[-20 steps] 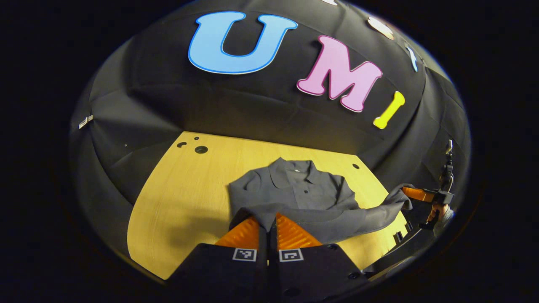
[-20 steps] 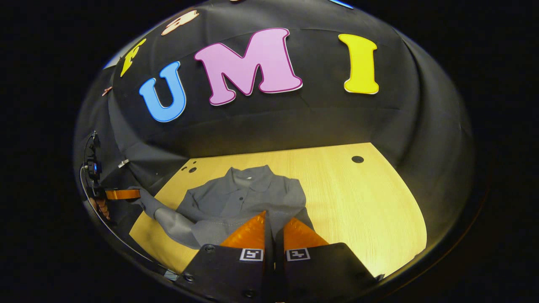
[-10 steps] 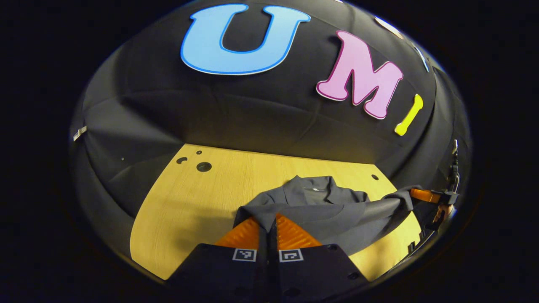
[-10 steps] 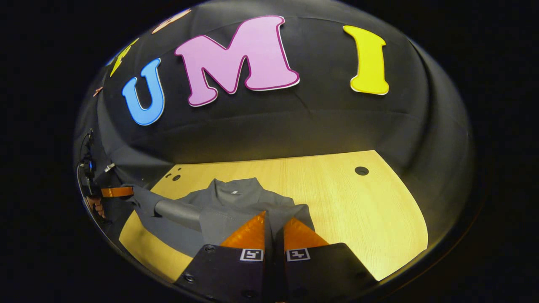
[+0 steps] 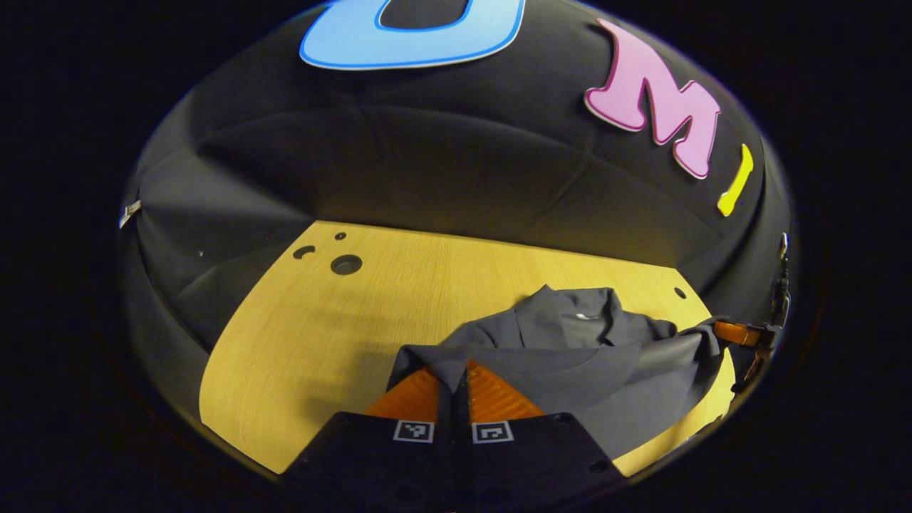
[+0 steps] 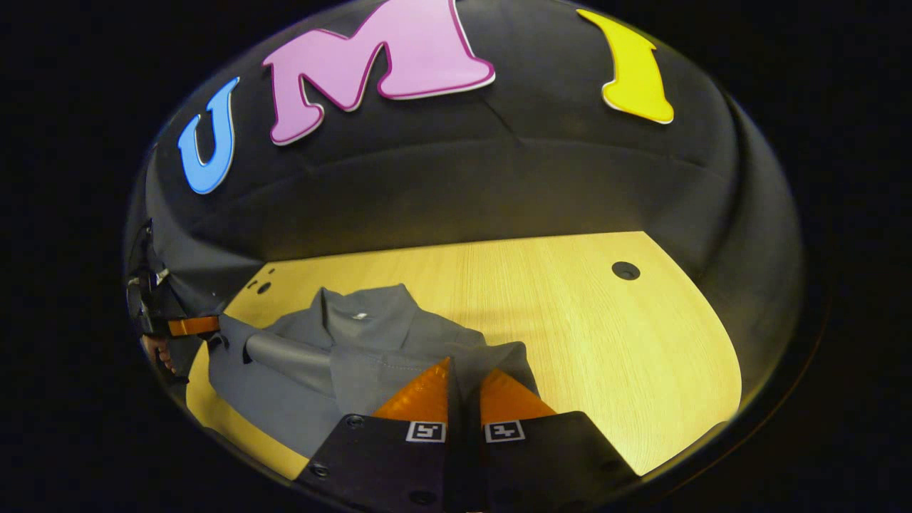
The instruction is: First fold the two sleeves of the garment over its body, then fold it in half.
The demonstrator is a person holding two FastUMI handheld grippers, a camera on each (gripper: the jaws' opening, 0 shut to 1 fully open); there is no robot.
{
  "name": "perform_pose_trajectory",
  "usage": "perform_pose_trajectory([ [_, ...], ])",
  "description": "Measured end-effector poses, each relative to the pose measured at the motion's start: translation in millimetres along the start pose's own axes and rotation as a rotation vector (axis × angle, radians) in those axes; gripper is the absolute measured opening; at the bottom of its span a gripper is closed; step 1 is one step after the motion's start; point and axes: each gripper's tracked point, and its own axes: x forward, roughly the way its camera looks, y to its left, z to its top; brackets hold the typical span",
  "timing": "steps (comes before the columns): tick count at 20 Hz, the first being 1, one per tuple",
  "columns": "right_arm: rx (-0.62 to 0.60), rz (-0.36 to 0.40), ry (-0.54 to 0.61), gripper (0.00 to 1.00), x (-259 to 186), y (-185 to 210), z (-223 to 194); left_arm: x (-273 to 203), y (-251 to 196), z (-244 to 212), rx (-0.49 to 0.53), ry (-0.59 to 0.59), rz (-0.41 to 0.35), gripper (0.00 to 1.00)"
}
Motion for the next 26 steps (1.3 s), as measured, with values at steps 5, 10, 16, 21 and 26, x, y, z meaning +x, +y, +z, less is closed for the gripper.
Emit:
perform_pose_trajectory([
  [5, -0.034, -0.028, 0.069, 0.05, 32.5, -3.9, -26.9, 30.0, 4.3, -22.8, 0.078, 0.057, 0.05, 0.05],
  [10, -0.005, -0.024, 0.119, 0.05, 49.2, -9.8, -43.2, 48.4, 7.6, -41.0, 0.119, 0.101, 0.065, 0.05],
  [16, -0.012, -0.021, 0.164, 0.09, 59.2, -12.6, -57.9, 59.4, 7.2, -54.2, 0.161, 0.145, 0.091, 0.06],
  [21, 0.006, -0.031, 0.168, 0.17, 56.4, -16.0, -55.9, 56.7, 7.5, -53.2, 0.166, 0.148, 0.098, 0.14],
  [26, -0.019, -0.022, 0.177, 0.46, 41.3, -14.4, -55.9, 42.2, 13.4, -53.6, 0.118, 0.143, 0.107, 0.54],
])
